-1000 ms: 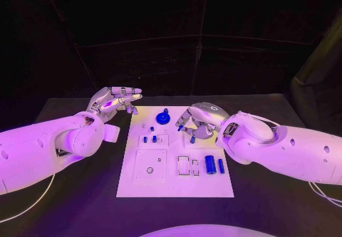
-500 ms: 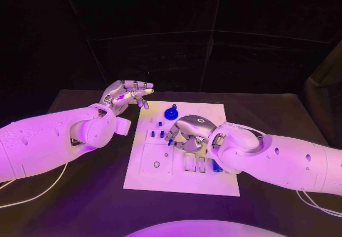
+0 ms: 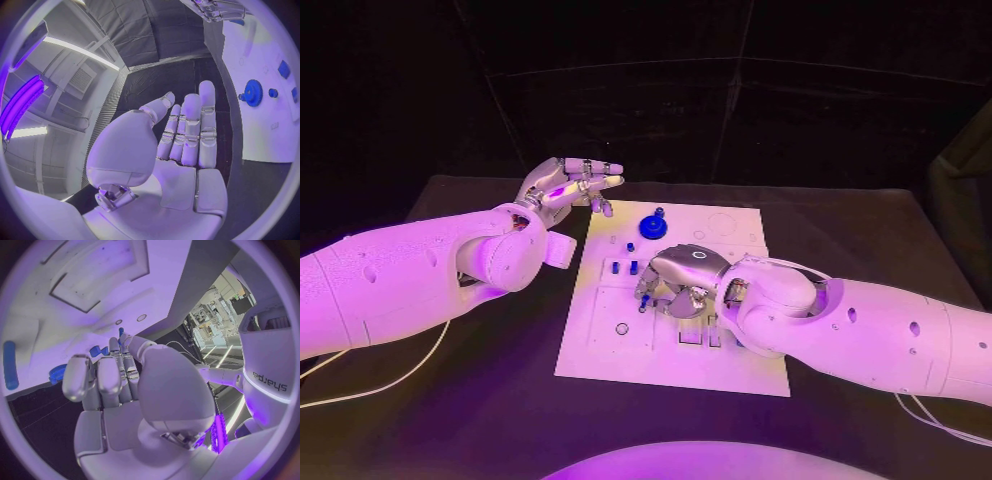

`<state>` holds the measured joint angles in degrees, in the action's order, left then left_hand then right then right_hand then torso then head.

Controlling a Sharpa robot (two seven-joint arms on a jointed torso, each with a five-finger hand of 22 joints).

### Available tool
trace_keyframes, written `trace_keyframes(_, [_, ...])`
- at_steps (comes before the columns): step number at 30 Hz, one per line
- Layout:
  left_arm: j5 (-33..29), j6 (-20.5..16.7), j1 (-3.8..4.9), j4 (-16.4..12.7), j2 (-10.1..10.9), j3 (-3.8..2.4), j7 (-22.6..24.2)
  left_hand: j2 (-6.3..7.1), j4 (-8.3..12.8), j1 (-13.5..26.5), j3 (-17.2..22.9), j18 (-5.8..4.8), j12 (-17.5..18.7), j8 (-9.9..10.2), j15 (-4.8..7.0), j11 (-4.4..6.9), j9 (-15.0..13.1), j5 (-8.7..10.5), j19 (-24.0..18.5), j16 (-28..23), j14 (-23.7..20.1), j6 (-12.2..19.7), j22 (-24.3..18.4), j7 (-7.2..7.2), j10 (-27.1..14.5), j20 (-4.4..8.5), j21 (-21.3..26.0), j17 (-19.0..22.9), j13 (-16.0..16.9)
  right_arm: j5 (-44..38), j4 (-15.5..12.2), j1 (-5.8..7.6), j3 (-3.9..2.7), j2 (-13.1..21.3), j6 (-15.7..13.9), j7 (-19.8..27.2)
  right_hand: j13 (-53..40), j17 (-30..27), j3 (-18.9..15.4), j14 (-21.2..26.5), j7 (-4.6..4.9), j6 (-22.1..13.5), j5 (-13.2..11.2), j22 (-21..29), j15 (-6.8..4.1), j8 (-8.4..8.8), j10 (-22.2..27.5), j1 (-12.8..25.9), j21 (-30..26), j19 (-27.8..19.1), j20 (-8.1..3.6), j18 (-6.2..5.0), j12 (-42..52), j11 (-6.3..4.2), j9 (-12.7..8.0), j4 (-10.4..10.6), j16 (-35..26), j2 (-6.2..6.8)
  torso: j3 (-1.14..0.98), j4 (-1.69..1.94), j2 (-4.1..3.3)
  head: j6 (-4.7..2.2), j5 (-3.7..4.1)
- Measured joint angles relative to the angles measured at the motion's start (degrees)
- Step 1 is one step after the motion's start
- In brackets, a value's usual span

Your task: Assemble the parts on the task board

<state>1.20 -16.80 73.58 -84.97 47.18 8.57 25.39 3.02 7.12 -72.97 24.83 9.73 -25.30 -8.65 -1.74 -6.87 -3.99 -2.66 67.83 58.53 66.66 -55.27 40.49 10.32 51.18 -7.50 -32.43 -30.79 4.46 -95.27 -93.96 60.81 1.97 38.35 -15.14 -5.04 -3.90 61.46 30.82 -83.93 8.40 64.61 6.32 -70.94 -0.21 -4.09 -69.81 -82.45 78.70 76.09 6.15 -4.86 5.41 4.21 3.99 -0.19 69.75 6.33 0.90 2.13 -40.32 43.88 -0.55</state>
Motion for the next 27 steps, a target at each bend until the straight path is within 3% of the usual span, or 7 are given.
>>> trace_keyframes(27, [-0.01, 0.07, 0.0, 0.23, 0.09, 0.15, -0.12, 0.0, 0.0, 0.0, 0.0, 0.0, 0.0, 0.0, 0.0, 0.0, 0.0, 0.0, 0.0, 0.0, 0.0, 0.0, -0.04, 0.0, 0.0, 0.0, 0.0, 0.07, -0.04, -2.63, 0.0, -0.25, 0.01, -0.89, 2.26, -1.8, 0.04, 0.03, -0.01, 0.0, -0.02, -0.02, -0.01, 0.01, 0.0, 0.12, 0.01, 0.23, 0.0, 0.0, 0.0, -0.01, 0.0, 0.0, 0.02, 0.0, 0.0, -0.23, 0.02, 0.02, -0.01, 0.42, -0.23])
